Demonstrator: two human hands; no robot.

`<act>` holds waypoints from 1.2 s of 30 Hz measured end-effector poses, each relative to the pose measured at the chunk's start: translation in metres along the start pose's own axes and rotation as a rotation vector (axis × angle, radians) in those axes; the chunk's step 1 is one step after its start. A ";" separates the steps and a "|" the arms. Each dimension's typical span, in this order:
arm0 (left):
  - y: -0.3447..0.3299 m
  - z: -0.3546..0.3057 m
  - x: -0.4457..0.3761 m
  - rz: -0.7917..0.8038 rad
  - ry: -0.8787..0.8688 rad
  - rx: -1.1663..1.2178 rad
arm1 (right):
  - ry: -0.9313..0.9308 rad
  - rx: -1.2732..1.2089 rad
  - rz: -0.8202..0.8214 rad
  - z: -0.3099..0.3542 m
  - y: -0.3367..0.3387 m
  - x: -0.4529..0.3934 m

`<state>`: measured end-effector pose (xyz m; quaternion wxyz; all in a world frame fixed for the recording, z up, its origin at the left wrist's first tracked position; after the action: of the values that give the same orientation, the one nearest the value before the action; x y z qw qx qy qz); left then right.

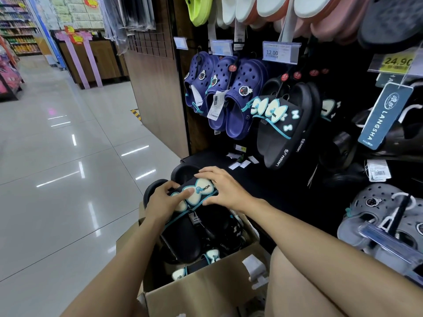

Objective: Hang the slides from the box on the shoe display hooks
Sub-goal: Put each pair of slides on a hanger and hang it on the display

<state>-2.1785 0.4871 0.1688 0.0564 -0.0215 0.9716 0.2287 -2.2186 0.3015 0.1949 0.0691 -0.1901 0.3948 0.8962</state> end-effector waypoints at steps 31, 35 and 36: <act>-0.145 -0.054 0.059 0.264 -0.062 0.013 | -0.836 -0.420 -0.258 -0.165 0.087 0.197; -0.156 -0.053 0.061 0.298 -0.060 0.006 | -0.957 -0.424 -0.294 -0.191 0.083 0.246; -0.159 -0.056 0.063 0.313 -0.067 0.013 | -0.991 -0.425 -0.309 -0.198 0.083 0.258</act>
<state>-2.2356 0.3188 0.1404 0.0529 0.1380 0.9621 0.2291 -2.4216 0.0937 0.0275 0.3370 0.1886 0.0934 0.9177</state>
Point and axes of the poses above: each hand's wrist, its own x-axis away from the middle knuckle, its own y-axis out of the back of the hand, z = x × y, the point moved 6 cm from there along -x, towards the middle knuckle, and after that the axes turned 11 degrees about -z, right-handed, at the moved point
